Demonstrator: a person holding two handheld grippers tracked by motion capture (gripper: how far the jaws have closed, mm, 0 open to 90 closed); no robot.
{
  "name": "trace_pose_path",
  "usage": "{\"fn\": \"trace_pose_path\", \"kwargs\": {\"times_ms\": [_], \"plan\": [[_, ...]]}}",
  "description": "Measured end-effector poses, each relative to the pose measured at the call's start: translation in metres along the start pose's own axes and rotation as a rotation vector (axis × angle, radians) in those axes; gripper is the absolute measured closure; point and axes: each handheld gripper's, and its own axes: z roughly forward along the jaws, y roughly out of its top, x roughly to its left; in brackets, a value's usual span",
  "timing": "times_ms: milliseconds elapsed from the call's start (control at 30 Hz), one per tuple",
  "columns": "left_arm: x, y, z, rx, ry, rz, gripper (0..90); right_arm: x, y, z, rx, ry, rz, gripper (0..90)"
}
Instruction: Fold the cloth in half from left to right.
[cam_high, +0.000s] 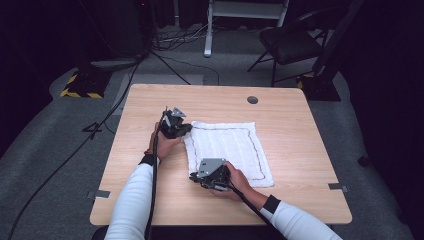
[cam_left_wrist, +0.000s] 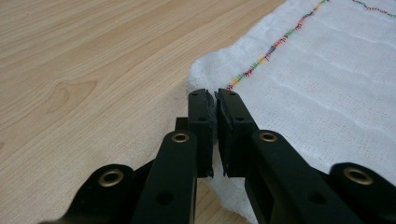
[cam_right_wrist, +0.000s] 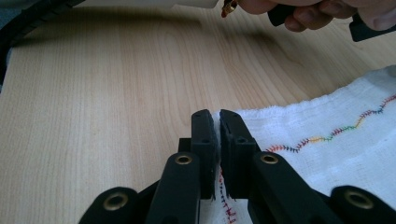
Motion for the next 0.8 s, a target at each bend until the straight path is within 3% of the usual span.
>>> {"fn": "trace_pose_path", "kwargs": {"times_ms": [367,800], "plan": [[-0.008,0.016,-0.003,-0.058,-0.006,0.015,84.7,-0.009,-0.006,-0.030,-0.045,-0.051,0.034,85.0],[-0.037,0.052,0.008,-0.099,0.005,0.055,85.0,-0.021,-0.018,-0.071,-0.090,-0.124,0.097,85.1]]}}
